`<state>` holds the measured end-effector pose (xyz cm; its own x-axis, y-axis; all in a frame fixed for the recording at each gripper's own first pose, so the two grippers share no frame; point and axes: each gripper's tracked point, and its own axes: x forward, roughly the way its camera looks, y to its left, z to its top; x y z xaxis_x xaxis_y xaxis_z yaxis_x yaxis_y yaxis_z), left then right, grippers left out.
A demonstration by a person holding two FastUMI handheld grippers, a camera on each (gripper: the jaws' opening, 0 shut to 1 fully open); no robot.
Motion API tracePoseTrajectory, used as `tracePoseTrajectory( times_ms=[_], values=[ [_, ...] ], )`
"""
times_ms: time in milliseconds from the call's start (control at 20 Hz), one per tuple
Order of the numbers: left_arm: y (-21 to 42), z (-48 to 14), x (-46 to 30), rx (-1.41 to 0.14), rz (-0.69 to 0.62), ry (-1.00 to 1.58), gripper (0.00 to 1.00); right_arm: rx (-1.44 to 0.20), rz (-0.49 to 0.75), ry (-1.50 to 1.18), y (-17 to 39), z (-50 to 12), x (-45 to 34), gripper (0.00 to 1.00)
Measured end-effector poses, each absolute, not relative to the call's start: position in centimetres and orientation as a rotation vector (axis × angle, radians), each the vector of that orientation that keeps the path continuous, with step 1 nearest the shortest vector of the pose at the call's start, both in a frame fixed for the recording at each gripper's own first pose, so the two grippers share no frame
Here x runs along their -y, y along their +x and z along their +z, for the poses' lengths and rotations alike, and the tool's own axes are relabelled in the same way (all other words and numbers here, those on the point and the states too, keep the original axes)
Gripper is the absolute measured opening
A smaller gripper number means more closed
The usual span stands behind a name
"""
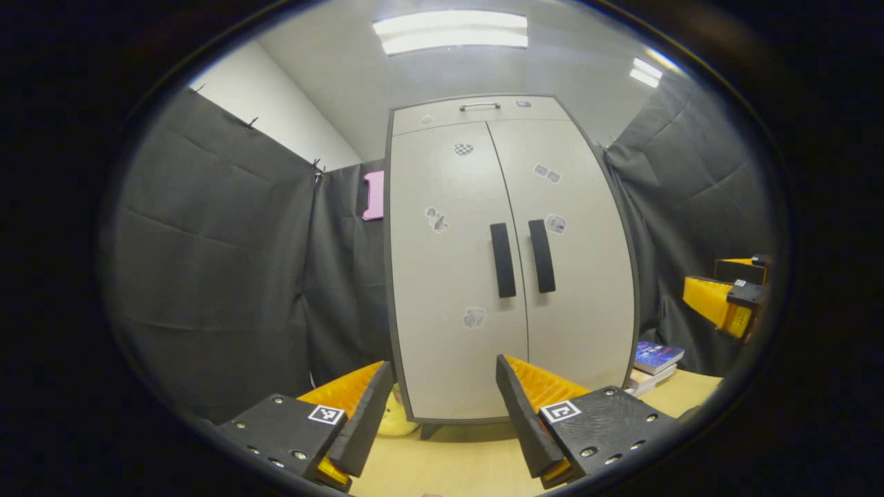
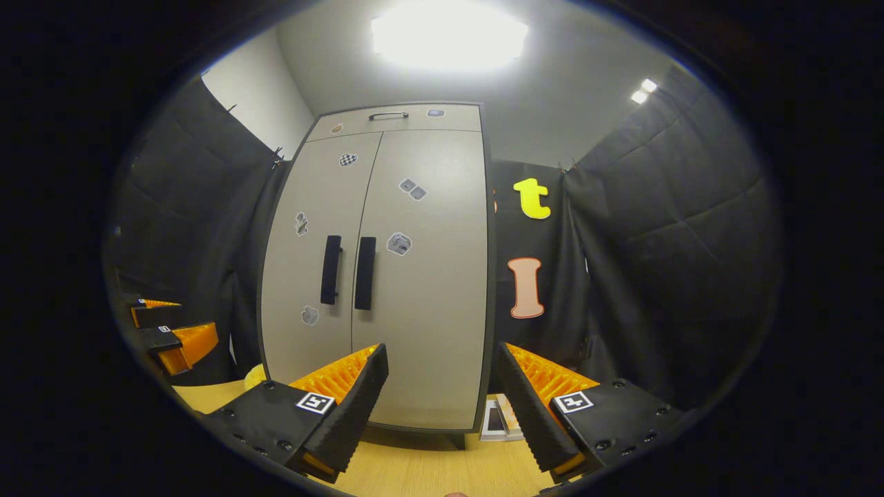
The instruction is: Open the right door of the double-door shoe cabinet with the right hand, and open the left door with the left hand.
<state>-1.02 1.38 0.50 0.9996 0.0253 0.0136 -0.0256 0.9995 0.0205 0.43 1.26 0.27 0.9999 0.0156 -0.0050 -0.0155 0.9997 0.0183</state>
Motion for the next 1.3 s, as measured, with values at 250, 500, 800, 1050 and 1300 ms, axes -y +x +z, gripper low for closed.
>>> tracePoseTrajectory(
  times_ms=[250,500,800,1050,1300],
  values=[
    [-1.7,0.5,-2.5,0.018,0.043,0.025,0.88,0.007,0.032,0.007,1.8,1.1,-2.0,0.99],
    [-2.6,0.5,-4.5,0.014,0.082,0.039,0.87,0.036,0.055,0.039,4.6,3.3,-3.4,0.99],
    [-3.9,0.2,-7.2,0.005,0.144,0.055,0.87,0.061,0.112,0.066,8.4,5.8,-6.4,0.99],
    [-4.9,-0.4,-9.5,-0.011,0.200,0.061,0.87,0.048,0.157,0.098,11.5,6.9,-9.3,0.99],
    [-6.0,-1.1,-11.8,-0.032,0.259,0.066,0.87,0.016,0.173,0.088,14.9,6.6,-11.2,0.99]
  ],
)
